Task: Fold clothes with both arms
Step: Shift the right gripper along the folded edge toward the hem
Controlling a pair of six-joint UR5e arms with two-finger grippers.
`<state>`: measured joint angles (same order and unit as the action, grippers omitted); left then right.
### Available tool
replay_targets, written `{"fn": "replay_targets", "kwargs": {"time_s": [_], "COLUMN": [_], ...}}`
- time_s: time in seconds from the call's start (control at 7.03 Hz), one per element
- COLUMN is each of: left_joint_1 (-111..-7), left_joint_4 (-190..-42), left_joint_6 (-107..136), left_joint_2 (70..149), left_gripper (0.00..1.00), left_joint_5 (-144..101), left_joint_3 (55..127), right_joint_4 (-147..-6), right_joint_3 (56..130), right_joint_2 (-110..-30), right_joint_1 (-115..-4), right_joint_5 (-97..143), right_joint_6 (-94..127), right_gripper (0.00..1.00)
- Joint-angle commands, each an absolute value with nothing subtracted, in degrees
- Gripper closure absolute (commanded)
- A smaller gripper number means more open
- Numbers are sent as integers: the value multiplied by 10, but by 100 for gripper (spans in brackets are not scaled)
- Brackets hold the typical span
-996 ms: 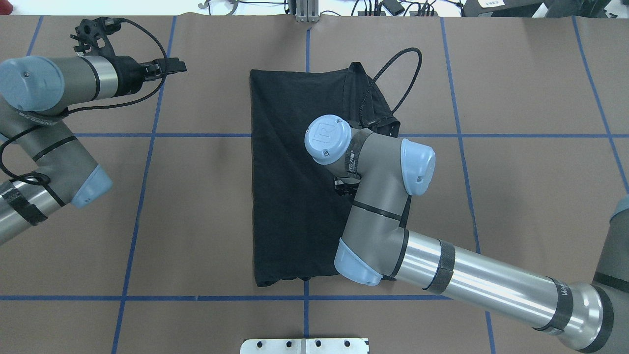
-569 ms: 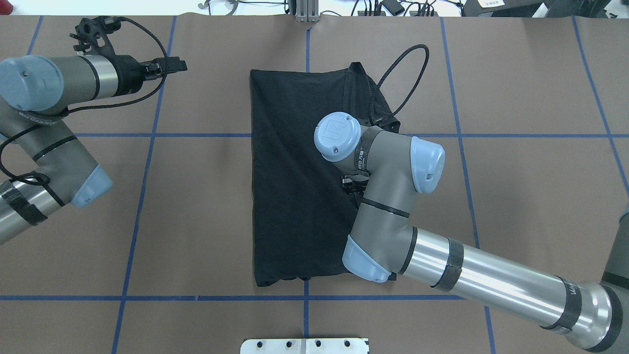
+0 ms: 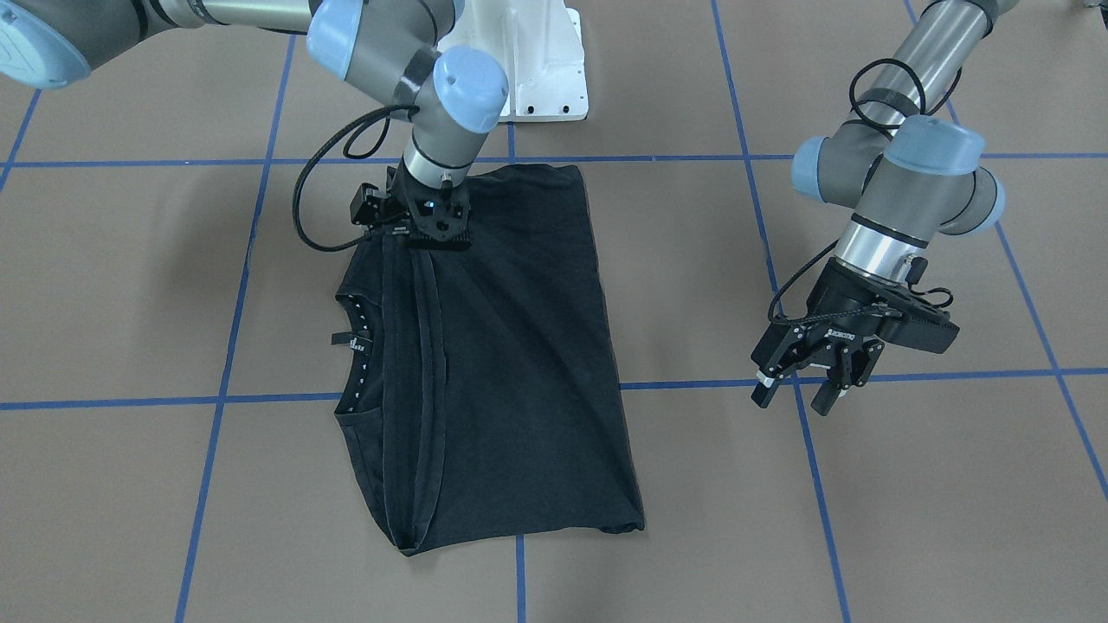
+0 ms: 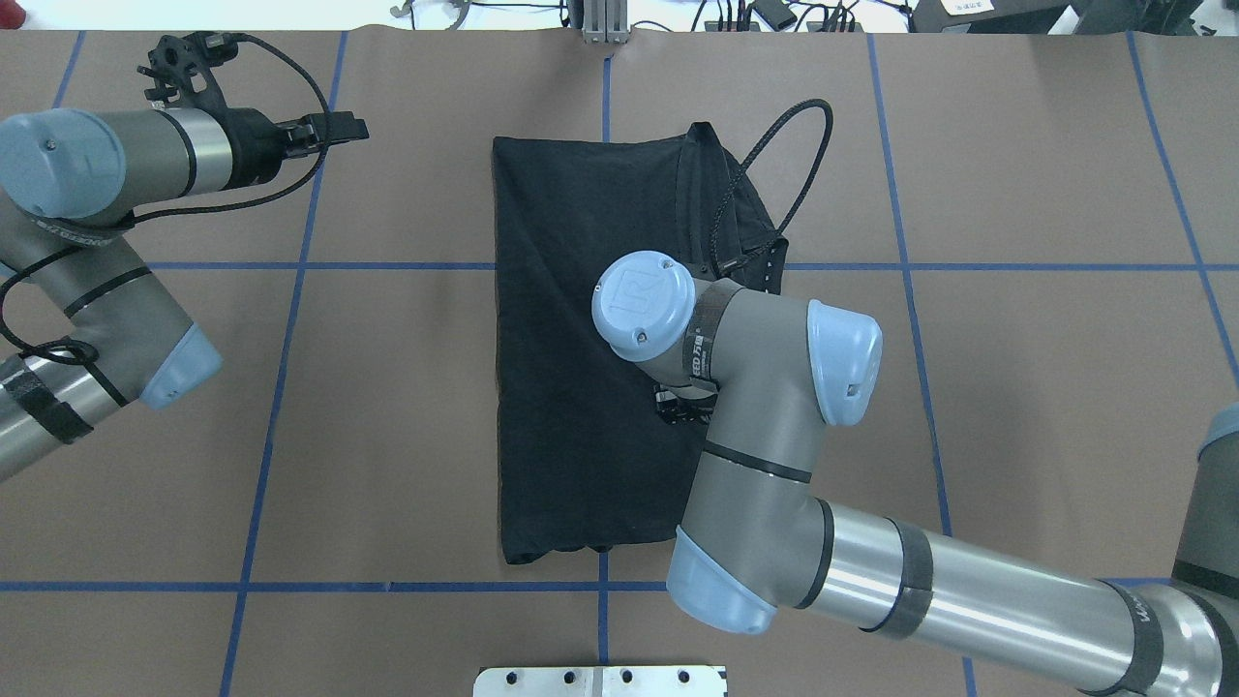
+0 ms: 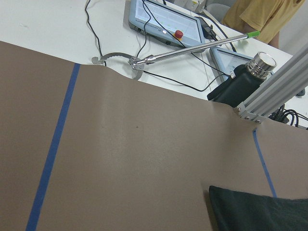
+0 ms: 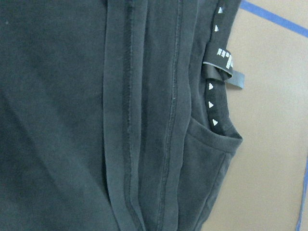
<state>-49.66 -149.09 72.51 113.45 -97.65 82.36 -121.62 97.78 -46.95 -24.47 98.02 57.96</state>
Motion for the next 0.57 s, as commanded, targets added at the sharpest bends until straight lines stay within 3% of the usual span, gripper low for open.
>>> {"fn": "replay_targets", "kwargs": {"time_s": [0.0, 0.14, 0.43], "left_joint_1": [-497, -497, -497], "left_joint_4": [-1491, -1491, -1491], "left_joint_6": [725, 725, 725], "left_joint_2": [1134, 1134, 1134], "left_gripper": [0, 0, 0], "left_joint_5": [-976, -976, -976], "left_joint_3": [824, 824, 824], "right_joint_4": [-1233, -1230, -1226], "right_joint_3": [995, 991, 987], "right_joint_2": [-476, -481, -483], "right_joint_1": [-229, -227, -222], "right_joint_5": [979, 977, 978], "right_joint_6": [575, 573, 572], "right_gripper": [70, 60, 56]}}
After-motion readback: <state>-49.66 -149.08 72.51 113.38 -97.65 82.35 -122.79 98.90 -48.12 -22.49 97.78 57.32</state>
